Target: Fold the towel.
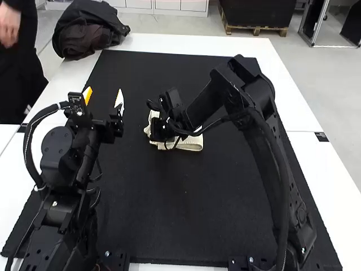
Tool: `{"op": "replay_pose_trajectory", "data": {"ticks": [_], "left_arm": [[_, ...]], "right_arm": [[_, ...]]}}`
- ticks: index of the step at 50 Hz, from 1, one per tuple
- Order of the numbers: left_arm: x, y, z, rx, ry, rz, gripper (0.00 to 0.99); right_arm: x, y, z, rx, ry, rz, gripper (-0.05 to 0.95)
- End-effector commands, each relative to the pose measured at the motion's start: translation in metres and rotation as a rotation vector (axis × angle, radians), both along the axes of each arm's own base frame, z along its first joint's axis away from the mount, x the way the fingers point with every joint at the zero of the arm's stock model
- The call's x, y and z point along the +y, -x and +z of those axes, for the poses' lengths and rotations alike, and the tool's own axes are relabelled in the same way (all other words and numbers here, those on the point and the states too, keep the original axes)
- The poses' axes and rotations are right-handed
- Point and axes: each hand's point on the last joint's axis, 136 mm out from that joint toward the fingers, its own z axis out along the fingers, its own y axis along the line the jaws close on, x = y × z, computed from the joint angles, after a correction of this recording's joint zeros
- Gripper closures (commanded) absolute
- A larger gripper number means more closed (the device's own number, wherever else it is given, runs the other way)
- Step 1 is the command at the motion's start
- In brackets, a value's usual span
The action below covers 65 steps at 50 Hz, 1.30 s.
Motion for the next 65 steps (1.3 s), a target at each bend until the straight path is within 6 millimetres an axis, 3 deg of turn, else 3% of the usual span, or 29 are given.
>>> {"op": "replay_pose_trajectory", "data": {"ticks": [1,9,24,44,48,57,65], "left_arm": [[-0.003,0.003,0.006,-0.021,-0.003,-0.015,0.052],[-0.003,0.003,0.006,-0.020,-0.002,-0.014,0.052],[-0.002,0.003,0.006,-0.020,-0.002,-0.013,0.052],[-0.002,0.003,0.007,-0.022,-0.001,-0.013,0.052],[-0.003,0.003,0.007,-0.024,-0.001,-0.014,0.054],[-0.003,0.003,0.007,-0.025,0.000,-0.013,0.054],[-0.002,0.003,0.009,-0.030,0.000,-0.011,0.054]], "right_arm": [[0.001,0.005,-0.016,0.015,0.028,0.010,0.90],[0.001,0.003,-0.009,0.008,0.024,0.010,0.90],[-0.001,-0.016,0.074,-0.084,-0.057,-0.014,0.90],[0.001,-0.023,0.165,-0.185,-0.140,-0.017,0.90],[-0.002,-0.024,0.192,-0.224,-0.163,-0.023,0.90],[-0.044,-0.047,0.256,-0.329,-0.200,-0.117,0.90],[-0.114,-0.066,0.305,-0.417,-0.207,-0.255,0.90]]}}
